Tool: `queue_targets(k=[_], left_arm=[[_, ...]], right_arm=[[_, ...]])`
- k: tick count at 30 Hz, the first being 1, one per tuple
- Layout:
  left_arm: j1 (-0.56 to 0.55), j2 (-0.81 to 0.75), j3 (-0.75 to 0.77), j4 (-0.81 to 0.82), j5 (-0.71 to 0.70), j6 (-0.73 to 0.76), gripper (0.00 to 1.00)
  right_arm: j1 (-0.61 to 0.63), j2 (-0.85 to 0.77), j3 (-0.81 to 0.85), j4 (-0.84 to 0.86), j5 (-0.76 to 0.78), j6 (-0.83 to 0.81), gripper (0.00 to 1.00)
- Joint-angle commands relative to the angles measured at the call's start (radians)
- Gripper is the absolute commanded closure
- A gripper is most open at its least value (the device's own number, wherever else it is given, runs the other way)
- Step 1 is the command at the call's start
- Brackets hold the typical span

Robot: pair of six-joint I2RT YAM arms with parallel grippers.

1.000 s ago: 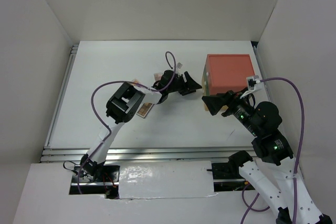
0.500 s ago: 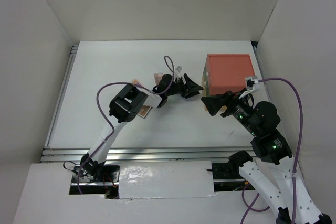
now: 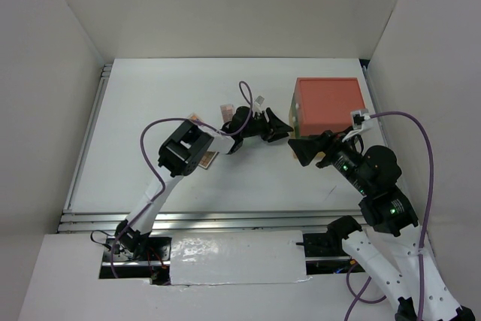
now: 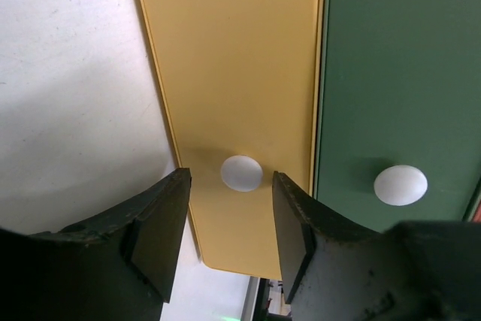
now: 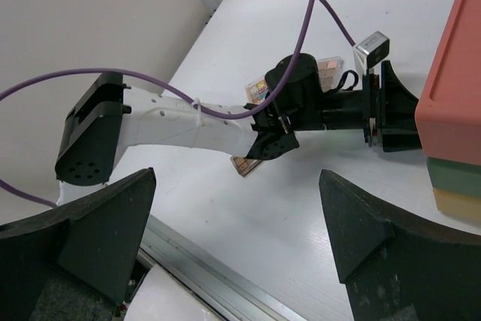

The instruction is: Organize the makeup

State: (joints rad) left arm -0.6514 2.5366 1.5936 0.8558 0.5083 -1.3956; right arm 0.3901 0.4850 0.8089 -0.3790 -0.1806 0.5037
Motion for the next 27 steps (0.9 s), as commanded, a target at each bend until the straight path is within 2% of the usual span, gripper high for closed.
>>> queue_targets(k=[1,9,18,21,24,27], left_arm=[[-0.013,0.042,0.014,-0.047,-0.020,0.038,0.40],[-0.013,0.057,0.026,-0.037,-0.028,0.029,0.47],[-0.011,0.074,0.069,-0.031,-0.030,0.015,0.61],[-0.010,0.067,0.060,-0.012,-0.030,0.009,0.66],[-0.004,0.054,0.029,0.025,-0.034,0.000,0.75],[0.002,0.039,0.009,0.040,-0.030,-0.002,0.77]], right_arm=[[0.006,-0.014,-0.001,0.028,0.000,-0.016,0.03],[0.006,-0.020,0.001,0.023,0.000,-0.022,0.03],[0.006,-0.013,0.006,0.022,-0.002,-0.027,0.03],[0.006,-0.010,0.007,0.022,-0.002,-0.027,0.03],[0.006,-0.008,0.009,0.020,-0.003,-0.027,0.03],[0.006,-0.008,0.007,0.022,-0.002,-0.027,0.03]])
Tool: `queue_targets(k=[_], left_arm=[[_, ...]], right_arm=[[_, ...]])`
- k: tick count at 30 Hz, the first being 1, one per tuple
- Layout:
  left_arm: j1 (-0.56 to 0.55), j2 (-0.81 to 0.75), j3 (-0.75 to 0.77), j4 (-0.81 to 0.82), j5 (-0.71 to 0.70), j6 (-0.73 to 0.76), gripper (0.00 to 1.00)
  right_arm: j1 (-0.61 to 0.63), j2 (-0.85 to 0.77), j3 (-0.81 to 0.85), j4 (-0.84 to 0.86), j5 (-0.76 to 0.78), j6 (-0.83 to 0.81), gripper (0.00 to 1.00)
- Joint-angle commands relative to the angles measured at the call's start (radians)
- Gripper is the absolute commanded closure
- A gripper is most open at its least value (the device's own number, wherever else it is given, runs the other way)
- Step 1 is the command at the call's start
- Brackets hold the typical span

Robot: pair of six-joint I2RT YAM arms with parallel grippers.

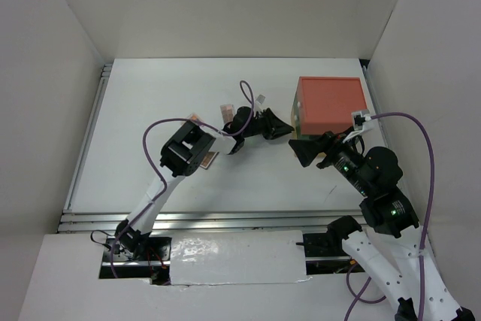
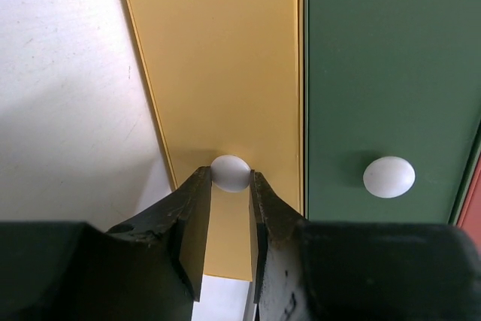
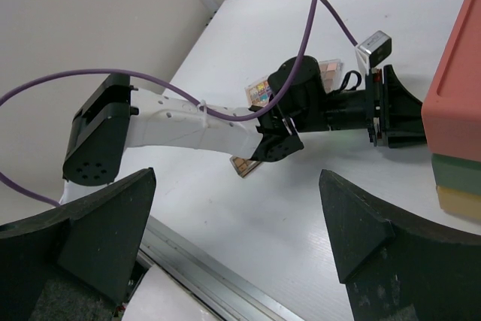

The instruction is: Organize the makeup

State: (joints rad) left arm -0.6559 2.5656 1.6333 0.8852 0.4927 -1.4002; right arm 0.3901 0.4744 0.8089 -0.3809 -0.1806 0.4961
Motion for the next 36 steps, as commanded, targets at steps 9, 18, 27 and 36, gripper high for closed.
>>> queue_targets(k=[9,18,27,36], left_arm=[[0.045,-0.122,-0.174,0.020,-0.037,0.066,0.80],[0.088,-0.242,-0.341,0.014,-0.062,0.141,0.82],[0.110,-0.263,-0.374,0.021,-0.045,0.158,0.51],[0.072,-0.206,-0.253,-0.003,-0.022,0.135,0.35]], right_arm=[[0.006,0.004,0.006,0.028,-0.008,-0.018,0.03],[0.004,0.009,-0.004,0.045,-0.014,-0.008,0.03],[0.007,0.016,-0.011,0.062,-0.023,-0.001,0.03],[0.003,0.020,-0.005,0.057,-0.022,-0.002,0.03]])
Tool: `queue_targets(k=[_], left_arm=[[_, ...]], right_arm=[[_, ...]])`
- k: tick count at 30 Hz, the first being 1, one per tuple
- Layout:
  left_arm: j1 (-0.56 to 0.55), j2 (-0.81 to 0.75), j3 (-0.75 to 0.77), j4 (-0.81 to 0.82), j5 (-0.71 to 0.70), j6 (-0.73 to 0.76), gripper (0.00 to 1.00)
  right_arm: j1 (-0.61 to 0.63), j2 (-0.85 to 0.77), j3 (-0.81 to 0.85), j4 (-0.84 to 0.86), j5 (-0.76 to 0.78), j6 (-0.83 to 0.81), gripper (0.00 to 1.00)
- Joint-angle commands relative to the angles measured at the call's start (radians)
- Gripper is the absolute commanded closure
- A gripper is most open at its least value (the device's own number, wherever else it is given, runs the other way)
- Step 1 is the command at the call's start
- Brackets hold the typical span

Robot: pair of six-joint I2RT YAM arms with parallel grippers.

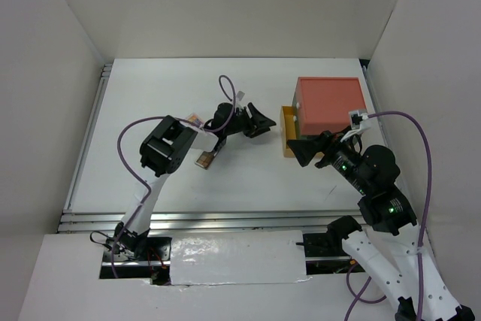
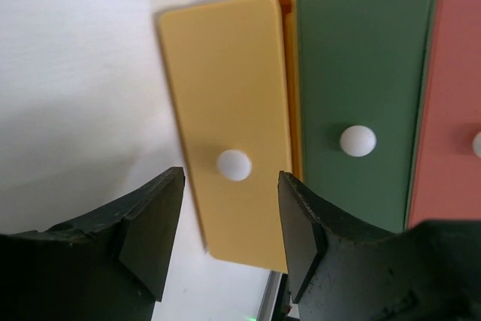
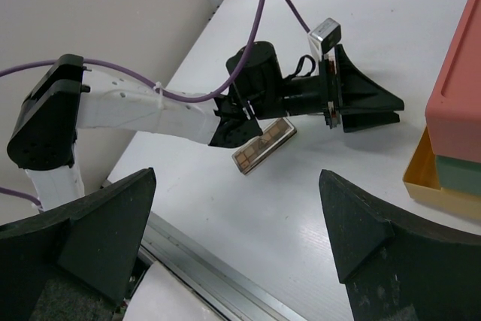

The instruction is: Organize the makeup

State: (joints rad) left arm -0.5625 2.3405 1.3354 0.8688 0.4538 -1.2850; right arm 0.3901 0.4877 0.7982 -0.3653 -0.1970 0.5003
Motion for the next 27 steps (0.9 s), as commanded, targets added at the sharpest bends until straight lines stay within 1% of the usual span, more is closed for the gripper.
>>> queue_targets(k=[1,8,12,16,27], left_arm=[[-0.030,0.028,0.053,0.013,0.017,0.019,0.35],[-0.048,0.086,0.117,0.038,0.042,-0.027,0.35],[-0.051,0.097,0.114,0.039,0.040,-0.034,0.38],[-0.051,0.111,0.120,0.055,0.045,-0.050,0.42],[-0.053,0.137,0.156,0.075,0.045,-0.065,0.42]], right_arm=[[0.006,0.006,0.004,0.042,-0.005,-0.008,0.03],[0.003,0.002,0.004,0.037,-0.001,-0.011,0.03],[0.006,-0.003,0.004,0.034,0.004,-0.012,0.03],[0.004,-0.003,0.003,0.035,0.002,-0.012,0.03],[0.003,0.005,0.012,0.031,-0.001,-0.016,0.03]])
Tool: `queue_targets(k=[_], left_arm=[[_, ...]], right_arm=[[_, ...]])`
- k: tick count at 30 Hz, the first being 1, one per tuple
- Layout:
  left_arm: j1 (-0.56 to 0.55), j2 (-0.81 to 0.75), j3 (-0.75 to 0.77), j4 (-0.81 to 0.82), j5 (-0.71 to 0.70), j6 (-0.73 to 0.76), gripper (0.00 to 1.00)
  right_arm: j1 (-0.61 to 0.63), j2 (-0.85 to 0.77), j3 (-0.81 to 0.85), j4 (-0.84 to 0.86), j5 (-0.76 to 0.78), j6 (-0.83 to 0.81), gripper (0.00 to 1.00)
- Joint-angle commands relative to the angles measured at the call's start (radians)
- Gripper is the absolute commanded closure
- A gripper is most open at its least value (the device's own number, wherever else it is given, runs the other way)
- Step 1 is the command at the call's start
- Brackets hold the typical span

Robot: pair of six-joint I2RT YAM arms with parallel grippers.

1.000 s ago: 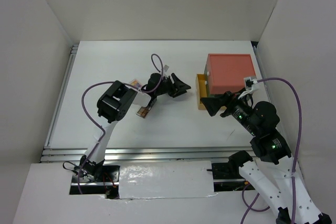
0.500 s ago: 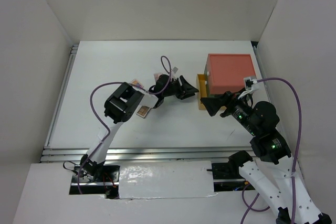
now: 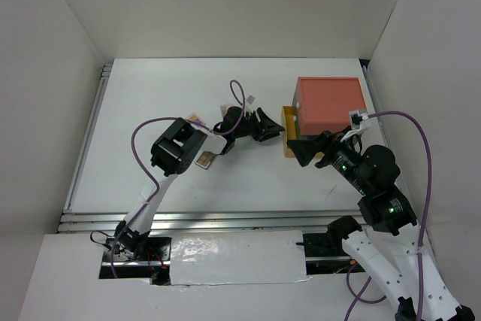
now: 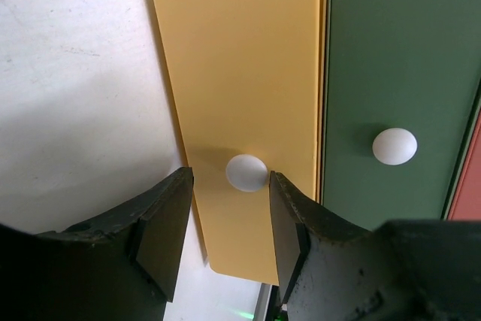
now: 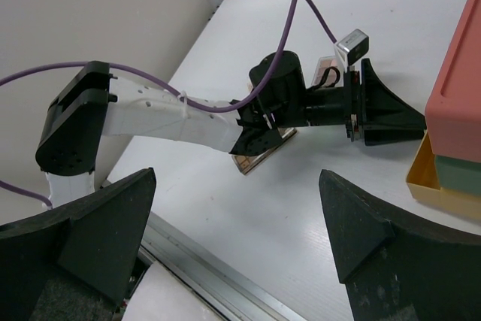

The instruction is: Organize the makeup

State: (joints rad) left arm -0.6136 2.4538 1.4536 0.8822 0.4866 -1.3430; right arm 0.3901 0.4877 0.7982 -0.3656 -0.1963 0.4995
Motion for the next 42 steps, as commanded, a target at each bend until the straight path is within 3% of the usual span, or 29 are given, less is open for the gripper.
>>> queue_targets(k=[1,26,42], left_arm=[[-0.002,0.024,0.042,0.063,0.010,-0.010,0.42],[0.000,0.068,0.059,0.143,0.023,-0.079,0.58],[0.031,-0.006,-0.035,0.201,0.037,-0.082,0.80]], right_arm=[[0.003,0.008,0.010,0.031,-0.002,-0.016,0.03],[0.007,0.025,0.007,0.047,-0.011,-0.010,0.03],[0.006,0.032,-0.004,0.060,-0.015,-0.003,0.03]])
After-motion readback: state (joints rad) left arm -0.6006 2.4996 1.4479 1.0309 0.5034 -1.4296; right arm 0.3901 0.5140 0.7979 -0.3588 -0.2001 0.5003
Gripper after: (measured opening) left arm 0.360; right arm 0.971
